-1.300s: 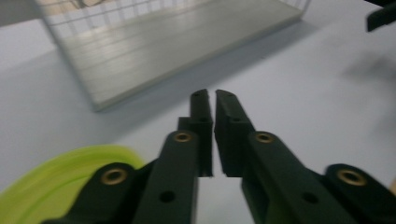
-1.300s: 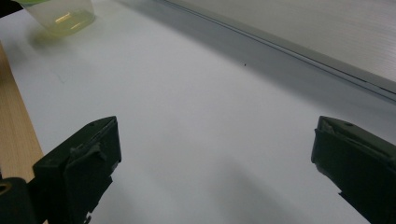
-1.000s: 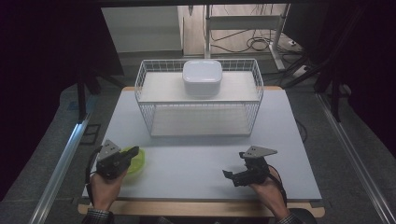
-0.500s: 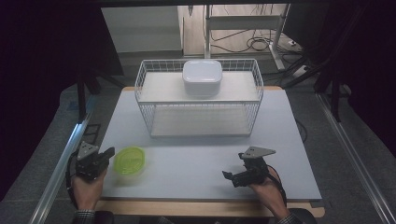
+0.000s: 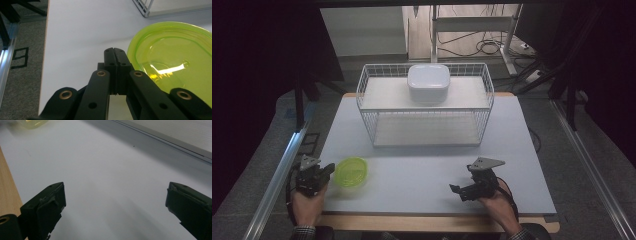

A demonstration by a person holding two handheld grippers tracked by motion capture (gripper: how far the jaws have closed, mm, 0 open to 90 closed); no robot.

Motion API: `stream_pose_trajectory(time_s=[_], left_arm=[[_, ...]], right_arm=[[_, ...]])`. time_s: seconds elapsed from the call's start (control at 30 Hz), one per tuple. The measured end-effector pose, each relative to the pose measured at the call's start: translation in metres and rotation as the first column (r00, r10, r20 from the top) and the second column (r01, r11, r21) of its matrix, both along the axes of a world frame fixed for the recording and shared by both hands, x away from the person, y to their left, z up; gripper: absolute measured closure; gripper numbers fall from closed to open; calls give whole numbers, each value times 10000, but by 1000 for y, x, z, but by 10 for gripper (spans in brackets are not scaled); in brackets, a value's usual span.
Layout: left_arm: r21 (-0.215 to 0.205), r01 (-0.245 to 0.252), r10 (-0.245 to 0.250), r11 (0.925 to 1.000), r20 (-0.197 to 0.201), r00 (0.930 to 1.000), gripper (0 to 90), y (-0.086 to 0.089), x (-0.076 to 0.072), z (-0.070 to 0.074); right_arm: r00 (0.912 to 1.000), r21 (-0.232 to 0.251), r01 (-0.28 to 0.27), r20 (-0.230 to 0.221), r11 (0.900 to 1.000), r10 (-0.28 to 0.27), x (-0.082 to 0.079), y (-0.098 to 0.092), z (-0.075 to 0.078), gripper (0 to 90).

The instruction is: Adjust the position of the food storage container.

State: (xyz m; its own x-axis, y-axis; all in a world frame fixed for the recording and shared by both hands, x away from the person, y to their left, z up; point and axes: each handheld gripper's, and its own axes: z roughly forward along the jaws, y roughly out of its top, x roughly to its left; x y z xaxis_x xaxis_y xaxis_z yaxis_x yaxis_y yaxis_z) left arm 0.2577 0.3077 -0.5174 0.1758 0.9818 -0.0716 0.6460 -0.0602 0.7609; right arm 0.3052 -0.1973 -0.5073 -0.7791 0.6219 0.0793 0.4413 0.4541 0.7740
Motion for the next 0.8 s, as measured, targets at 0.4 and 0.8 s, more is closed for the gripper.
stream_pose_trajectory(time_s=[0.4,0.8], left_arm=[[-248,835,-835,9962,-19,9965,897,-34,6,1],[-583,1127,-1150,9919,-380,9926,894,-32,1,-2]], right_arm=[[10000,-100,-40,-58,9999,39,0,1,-1,33],[10000,-130,-17,-38,9999,16,0,0,-1,33]])
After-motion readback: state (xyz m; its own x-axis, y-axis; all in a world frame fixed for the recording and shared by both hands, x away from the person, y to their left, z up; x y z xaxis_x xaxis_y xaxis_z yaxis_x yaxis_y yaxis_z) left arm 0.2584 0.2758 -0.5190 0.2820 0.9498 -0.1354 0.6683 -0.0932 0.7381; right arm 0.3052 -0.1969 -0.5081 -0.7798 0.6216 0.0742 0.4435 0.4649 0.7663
